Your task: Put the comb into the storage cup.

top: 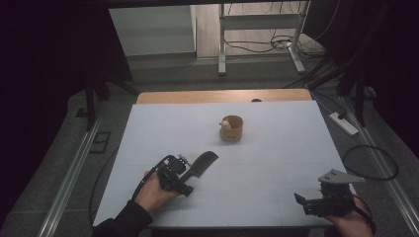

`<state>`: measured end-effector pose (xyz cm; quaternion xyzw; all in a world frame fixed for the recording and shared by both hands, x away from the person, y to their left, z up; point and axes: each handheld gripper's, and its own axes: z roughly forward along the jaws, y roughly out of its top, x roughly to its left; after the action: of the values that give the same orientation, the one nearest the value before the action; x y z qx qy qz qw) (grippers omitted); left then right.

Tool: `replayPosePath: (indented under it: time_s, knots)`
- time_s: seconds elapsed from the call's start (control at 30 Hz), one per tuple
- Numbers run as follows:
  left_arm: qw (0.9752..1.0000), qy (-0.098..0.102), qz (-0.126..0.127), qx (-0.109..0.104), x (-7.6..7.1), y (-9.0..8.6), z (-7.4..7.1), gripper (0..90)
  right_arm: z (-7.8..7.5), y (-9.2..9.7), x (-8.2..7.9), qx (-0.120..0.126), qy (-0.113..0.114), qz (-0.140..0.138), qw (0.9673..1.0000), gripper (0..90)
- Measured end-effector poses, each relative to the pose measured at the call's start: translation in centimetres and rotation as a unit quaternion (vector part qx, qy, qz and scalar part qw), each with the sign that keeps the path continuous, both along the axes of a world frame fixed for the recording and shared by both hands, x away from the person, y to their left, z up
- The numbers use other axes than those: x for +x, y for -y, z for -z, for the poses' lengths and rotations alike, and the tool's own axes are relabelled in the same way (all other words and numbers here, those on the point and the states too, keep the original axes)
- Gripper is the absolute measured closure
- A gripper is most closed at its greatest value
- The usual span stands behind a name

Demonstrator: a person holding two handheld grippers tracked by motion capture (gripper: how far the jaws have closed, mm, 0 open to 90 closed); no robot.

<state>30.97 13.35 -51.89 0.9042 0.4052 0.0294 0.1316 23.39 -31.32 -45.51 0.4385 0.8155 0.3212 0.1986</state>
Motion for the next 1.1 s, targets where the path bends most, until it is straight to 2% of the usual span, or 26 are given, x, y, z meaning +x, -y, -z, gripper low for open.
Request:
replayPosePath:
  time_s: [0.07,0.17,0.3,0.47,0.6,0.87,0.97,1.1]
  knots:
    - [1.0000,0.000,-0.001,0.000,0.0,0.0,-0.3,13.4,0.0,0.0,0.0,0.000,-0.001,0.000,1.0000,0.0]
    - [1.0000,0.004,-0.007,-0.005,-0.1,-0.1,-0.7,31.8,0.0,0.0,0.0,0.000,-0.001,0.000,1.0000,0.0]
    - [0.9998,0.006,-0.018,-0.008,0.0,-0.4,-0.9,46.1,0.0,-0.1,0.0,-0.003,-0.002,-0.002,1.0000,0.0]
    - [0.9997,0.010,-0.014,-0.015,-0.1,-0.5,-1.0,70.9,0.1,-0.1,0.0,-0.005,-0.003,-0.003,1.0000,0.0]
    - [0.9997,0.008,-0.017,-0.017,-0.1,-0.5,-1.0,71.8,0.1,-0.1,0.0,-0.005,-0.003,-0.004,1.0000,0.0]
    - [0.9990,0.005,-0.024,-0.038,0.0,-1.0,-0.9,72.2,0.0,-0.2,0.0,-0.005,-0.001,-0.006,1.0000,0.0]
    - [0.9989,0.004,-0.023,-0.040,0.0,-1.1,-0.9,72.2,0.0,-0.2,0.0,-0.005,-0.001,-0.006,1.0000,0.0]
    - [0.9987,0.009,-0.020,-0.047,-0.1,-1.2,-1.2,72.2,0.0,-0.1,0.0,-0.004,0.000,-0.006,1.0000,0.0]
